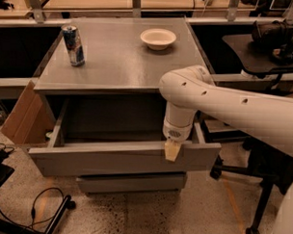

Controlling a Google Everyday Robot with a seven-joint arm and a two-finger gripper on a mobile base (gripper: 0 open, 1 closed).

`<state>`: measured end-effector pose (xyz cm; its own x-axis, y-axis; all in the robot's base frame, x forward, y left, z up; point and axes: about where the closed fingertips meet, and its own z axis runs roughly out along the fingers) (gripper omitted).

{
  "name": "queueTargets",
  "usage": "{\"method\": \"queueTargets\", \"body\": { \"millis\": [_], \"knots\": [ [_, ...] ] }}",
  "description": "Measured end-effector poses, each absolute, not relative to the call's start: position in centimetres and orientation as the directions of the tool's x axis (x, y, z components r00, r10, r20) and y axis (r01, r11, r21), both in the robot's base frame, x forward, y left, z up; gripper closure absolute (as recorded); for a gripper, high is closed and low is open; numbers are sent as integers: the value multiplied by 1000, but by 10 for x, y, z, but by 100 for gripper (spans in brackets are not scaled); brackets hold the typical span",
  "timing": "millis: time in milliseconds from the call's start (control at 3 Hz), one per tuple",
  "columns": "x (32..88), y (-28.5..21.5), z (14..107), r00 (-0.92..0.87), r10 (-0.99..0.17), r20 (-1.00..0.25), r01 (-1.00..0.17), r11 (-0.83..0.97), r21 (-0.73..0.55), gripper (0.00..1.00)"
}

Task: Open top drawer

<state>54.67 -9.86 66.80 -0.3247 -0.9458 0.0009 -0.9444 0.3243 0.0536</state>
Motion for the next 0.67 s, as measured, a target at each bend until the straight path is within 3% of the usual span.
{"method": "queueTargets", "body": {
  "millis": [333, 667],
  "knots": [
    [546, -99, 667, -324, -946, 2, -944, 324, 55, 15],
    [546, -99, 666, -324, -946, 3, -944, 324, 57, 0]
  ]
}}
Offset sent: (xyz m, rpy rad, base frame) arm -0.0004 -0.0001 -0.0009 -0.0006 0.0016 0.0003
